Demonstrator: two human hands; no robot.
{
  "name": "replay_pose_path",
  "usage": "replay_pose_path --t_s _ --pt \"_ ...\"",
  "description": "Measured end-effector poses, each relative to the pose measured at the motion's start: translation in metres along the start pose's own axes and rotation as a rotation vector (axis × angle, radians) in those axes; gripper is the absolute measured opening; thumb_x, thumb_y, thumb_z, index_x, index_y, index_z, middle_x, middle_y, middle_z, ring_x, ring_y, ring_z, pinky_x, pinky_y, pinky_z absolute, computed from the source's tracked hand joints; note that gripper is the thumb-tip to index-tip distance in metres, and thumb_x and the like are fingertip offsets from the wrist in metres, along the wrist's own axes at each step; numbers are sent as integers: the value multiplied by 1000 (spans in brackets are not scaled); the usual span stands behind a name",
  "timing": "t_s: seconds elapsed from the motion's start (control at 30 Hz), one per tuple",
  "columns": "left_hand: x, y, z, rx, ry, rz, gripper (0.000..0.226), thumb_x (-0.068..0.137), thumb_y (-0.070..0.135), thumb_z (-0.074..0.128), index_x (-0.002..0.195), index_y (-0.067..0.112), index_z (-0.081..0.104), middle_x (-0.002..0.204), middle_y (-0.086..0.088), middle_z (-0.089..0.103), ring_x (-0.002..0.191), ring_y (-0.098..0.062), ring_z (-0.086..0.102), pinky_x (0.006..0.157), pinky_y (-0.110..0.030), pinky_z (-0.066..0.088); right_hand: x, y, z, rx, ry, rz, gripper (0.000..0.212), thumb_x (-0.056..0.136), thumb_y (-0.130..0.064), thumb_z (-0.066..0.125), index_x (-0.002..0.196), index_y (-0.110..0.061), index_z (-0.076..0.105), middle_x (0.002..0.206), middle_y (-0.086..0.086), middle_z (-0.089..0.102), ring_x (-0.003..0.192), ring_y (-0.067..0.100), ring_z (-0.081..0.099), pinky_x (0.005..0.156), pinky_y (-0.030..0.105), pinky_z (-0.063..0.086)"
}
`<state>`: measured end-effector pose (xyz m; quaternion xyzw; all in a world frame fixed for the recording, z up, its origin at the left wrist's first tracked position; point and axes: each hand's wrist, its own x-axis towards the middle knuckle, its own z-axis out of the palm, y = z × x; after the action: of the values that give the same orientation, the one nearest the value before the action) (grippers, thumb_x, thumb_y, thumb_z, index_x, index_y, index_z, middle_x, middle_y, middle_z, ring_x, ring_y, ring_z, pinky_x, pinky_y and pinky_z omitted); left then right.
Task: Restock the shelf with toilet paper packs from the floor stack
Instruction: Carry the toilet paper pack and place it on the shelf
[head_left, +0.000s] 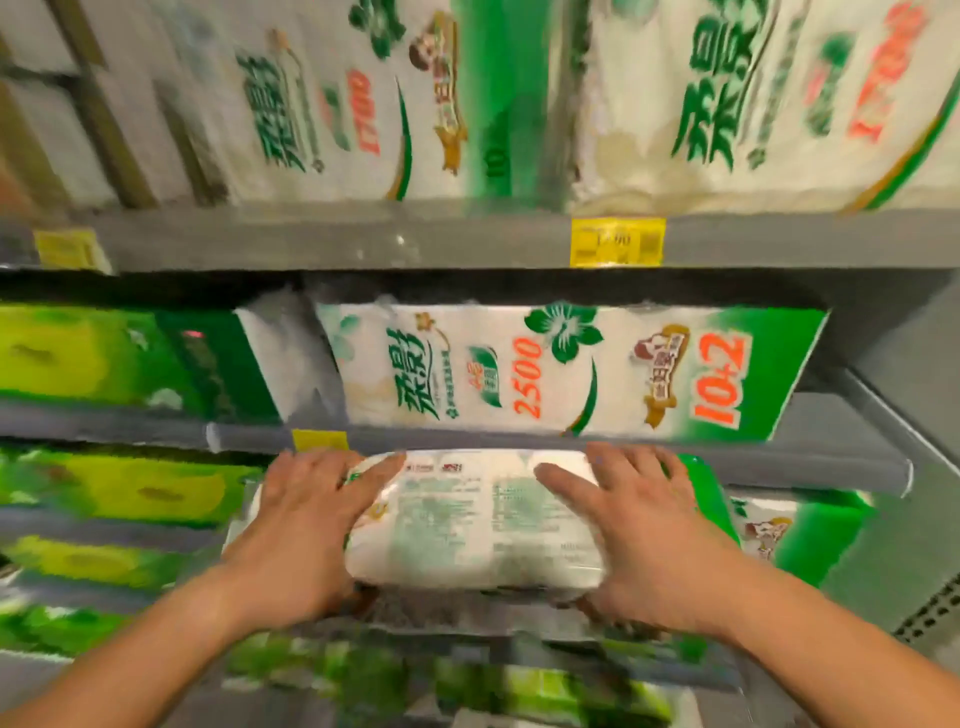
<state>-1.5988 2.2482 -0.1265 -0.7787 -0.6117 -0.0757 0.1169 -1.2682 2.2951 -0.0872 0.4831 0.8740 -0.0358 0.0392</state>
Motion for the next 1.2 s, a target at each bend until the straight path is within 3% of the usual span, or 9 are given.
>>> replay_pose_path --t_s 0.03,0.1,0.17,0.23,0.4,0.57,0.87,1.0,1.2 --pt "4 -11 -32 -7 56 12 113 49 69 65 152 37 32 120 -1 52 114 -32 46 97 -55 42 -5 -10 -30 -31 38 13 124 40 -78 31 154 -48 -8 156 1 13 141 28 16 121 53 7" --pt "14 -32 -94 15 129 37 114 47 69 63 152 40 31 122 1 51 116 -28 43 100 -48 37 -16 -31 -88 -92 115 35 127 33 -77 29 152 -51 -8 154 -1 16 137 27 20 117 49 14" --pt "23 -47 -156 56 120 24 123 40 70 57 156 44 27 128 5 46 121 -24 39 104 -42 33 -25 -50 -138 -123 183 55 124 47 -80 52 153 -52 -5 153 -1 18 136 27 22 115 45 17" --pt "29 -61 -209 69 102 12 129 36 72 50 158 48 15 136 7 39 125 -21 32 106 -37 29 -31 -69 -184 -171 245 72 118 64 -70 72 154 -53 -2 155 0 19 139 28 24 117 44 19" --pt "39 -90 -292 78 209 28 132 35 74 53 158 48 12 136 3 42 123 -21 32 102 -38 30 -42 -103 -263 -162 424 73 114 70 -58 81 154 -57 4 159 2 20 141 30 23 118 50 17" --pt "38 -111 -328 22 301 22 127 44 64 73 157 48 16 136 8 42 122 -16 30 106 -41 30 -40 -123 -296 -154 535 60 116 66 -54 84 153 -57 7 157 0 25 137 26 26 116 49 20" --pt "67 -151 -386 97 487 17 126 46 63 72 158 45 17 132 5 42 121 -20 31 105 -44 30 -12 -135 -362 -222 714 41 113 65 -54 86 154 -55 16 155 4 29 136 27 27 115 49 20" --pt "101 -175 -376 106 460 -6 126 47 63 72 159 43 17 141 1 42 122 -21 32 105 -45 31 34 -128 -371 -196 687 34 113 66 -52 86 155 -53 16 156 5 28 138 29 24 117 51 18" --pt "158 -202 -334 24 350 -40 125 42 65 75 153 42 22 136 1 48 119 -20 38 107 -48 34 106 -102 -364 -171 547 68 115 64 -55 84 154 -56 12 161 3 21 143 31 21 119 60 16"
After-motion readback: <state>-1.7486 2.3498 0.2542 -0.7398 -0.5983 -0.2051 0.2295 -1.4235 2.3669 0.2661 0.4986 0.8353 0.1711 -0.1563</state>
